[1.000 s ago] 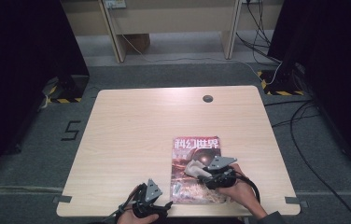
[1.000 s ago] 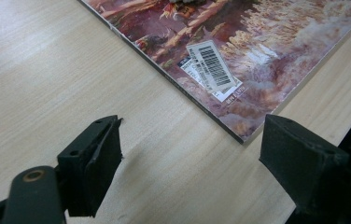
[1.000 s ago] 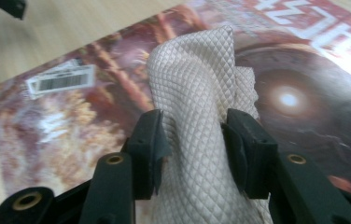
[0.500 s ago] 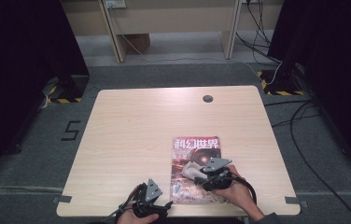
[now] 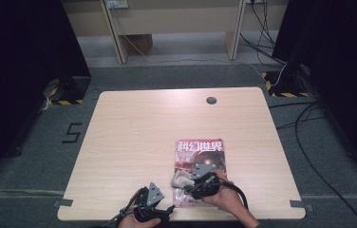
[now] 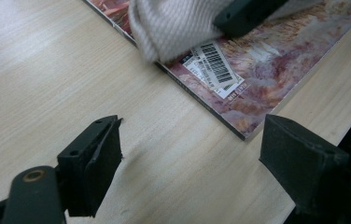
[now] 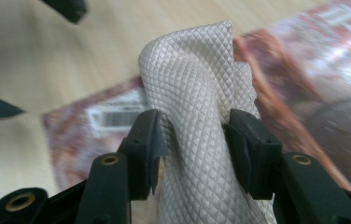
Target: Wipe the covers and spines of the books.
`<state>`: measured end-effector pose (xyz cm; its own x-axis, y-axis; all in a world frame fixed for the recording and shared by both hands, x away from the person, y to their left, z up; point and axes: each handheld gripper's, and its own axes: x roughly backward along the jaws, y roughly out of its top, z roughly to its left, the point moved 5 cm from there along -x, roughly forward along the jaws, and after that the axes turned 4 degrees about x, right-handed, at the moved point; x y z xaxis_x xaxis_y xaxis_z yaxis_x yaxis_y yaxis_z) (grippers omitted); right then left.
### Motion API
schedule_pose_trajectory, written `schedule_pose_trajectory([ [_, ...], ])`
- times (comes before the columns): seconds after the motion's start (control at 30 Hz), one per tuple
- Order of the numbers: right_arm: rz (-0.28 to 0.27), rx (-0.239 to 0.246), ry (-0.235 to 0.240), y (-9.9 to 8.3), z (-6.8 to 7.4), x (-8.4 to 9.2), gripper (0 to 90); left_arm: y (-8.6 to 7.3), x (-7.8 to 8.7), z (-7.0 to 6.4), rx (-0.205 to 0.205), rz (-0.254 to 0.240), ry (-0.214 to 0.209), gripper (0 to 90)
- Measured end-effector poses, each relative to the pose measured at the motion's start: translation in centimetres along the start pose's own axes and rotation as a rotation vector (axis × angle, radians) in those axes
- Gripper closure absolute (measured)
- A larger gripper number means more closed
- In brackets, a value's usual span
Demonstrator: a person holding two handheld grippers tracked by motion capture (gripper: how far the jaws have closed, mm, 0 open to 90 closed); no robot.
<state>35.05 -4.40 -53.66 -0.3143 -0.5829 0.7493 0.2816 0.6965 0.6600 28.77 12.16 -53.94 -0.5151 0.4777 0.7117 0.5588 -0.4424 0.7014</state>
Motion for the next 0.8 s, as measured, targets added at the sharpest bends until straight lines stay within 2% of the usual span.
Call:
schedule_pose_trajectory([
  [0.03,0.002,0.024,0.018,0.3,0.7,-0.2,54.6,0.0,0.0,0.0,0.002,-0.001,0.000,20.0],
  [0.07,0.002,0.024,0.018,0.3,0.7,-0.2,54.6,-0.1,0.0,0.0,0.002,-0.001,0.002,20.0],
  [0.1,0.003,0.046,0.031,0.4,1.2,-0.2,54.7,-0.1,0.1,0.0,0.000,0.002,0.003,20.0],
  [0.23,0.002,0.055,0.037,0.3,1.5,-0.1,56.3,-0.1,0.0,0.0,0.004,-0.001,0.003,20.0],
  [0.33,-0.004,0.040,0.042,0.3,1.3,-0.1,59.4,-0.1,0.1,0.0,-0.001,0.002,0.003,20.0],
  [0.4,0.000,0.028,0.028,0.2,0.8,0.0,60.0,0.0,0.1,0.0,0.001,0.001,0.003,20.0],
  [0.43,0.004,0.012,0.003,-0.1,0.2,0.2,60.6,-0.1,0.1,0.0,0.001,0.002,0.004,20.0],
  [0.5,-0.002,-0.021,0.017,-0.3,0.1,0.4,60.3,-0.1,0.1,0.0,0.000,0.001,0.004,20.0],
  [0.6,-0.012,-0.012,0.026,-0.3,0.1,0.4,58.8,0.0,0.0,0.0,0.002,-0.001,0.001,20.0],
  [0.63,-0.003,-0.017,0.054,-0.4,0.6,0.5,58.8,-0.1,0.0,0.0,-0.001,0.002,0.002,20.0],
  [0.67,-0.003,-0.017,0.054,-0.4,0.6,0.5,58.8,-0.1,0.1,-0.1,-0.002,0.003,0.002,20.0],
  [0.7,-0.001,-0.017,0.092,-0.4,1.1,0.7,58.8,-0.1,0.1,0.0,-0.001,0.001,0.004,20.0],
  [0.8,-0.001,-0.009,0.109,-0.4,1.5,0.8,58.6,-0.1,0.1,0.0,0.004,0.000,0.006,20.0],
])
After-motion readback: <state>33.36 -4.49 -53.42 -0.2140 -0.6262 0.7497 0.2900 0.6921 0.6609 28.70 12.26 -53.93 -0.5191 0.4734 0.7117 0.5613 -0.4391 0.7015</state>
